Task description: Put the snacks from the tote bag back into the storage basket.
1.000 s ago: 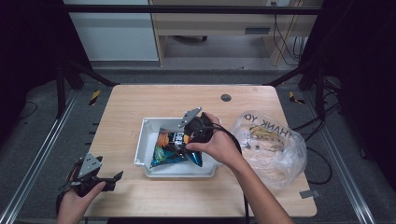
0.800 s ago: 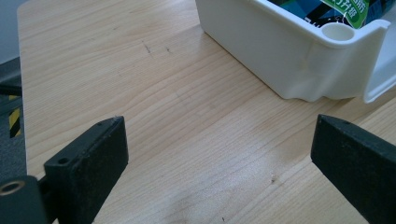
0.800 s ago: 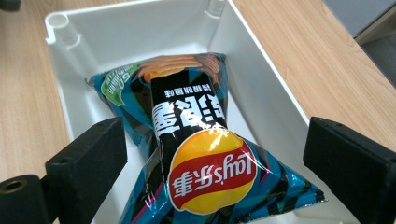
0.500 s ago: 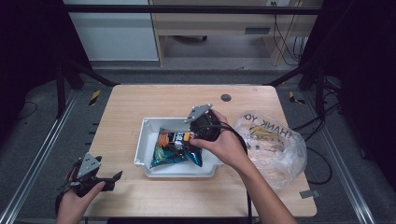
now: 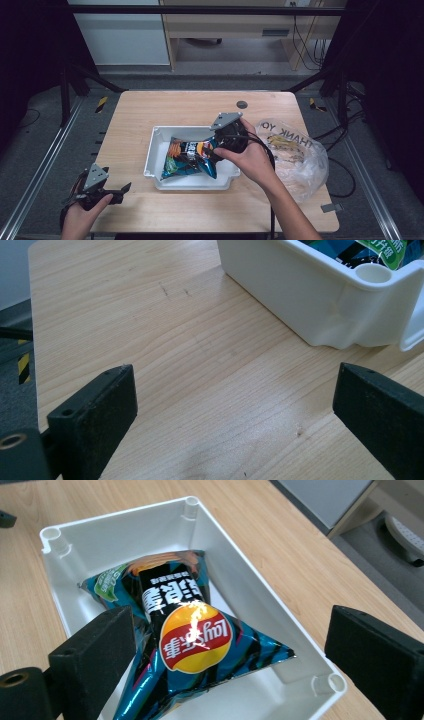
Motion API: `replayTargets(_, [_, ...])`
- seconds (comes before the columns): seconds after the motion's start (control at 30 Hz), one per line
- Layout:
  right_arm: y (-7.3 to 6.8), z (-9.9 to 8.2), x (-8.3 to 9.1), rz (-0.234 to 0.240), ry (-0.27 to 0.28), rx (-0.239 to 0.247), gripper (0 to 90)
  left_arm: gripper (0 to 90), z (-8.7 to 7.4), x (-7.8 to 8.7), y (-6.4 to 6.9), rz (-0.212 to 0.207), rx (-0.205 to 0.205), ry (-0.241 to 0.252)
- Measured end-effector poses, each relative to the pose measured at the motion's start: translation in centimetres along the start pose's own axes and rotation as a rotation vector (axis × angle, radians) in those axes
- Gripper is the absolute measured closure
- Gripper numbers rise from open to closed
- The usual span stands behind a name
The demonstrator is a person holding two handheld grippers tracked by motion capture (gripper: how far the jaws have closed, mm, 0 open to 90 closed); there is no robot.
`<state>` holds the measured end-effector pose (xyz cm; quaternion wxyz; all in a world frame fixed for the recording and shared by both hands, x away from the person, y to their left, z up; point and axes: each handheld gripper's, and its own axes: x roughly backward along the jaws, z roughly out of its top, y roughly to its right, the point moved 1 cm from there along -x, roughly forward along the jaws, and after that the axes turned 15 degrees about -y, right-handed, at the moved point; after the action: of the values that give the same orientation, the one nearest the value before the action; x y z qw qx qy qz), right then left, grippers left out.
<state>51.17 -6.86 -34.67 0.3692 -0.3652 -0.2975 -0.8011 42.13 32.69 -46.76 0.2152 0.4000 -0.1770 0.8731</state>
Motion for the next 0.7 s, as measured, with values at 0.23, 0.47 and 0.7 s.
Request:
replayTargets(0.23, [0.3,-0.7,1.4,-0.035,0.041,-0.037,6.4,3.6,0.0,0.1,-0.1,0.007,0.002,0.001])
replayTargets(0.47, [0.2,-1.1,2.6,-0.046,0.088,-0.050,6.2,3.6,-0.1,0.1,-0.2,0.010,0.015,0.001])
replayTargets(0.7, [0.6,-1.8,3.6,-0.065,0.115,-0.078,5.6,3.3,-0.2,-0.1,-0.2,0.005,0.031,-0.003])
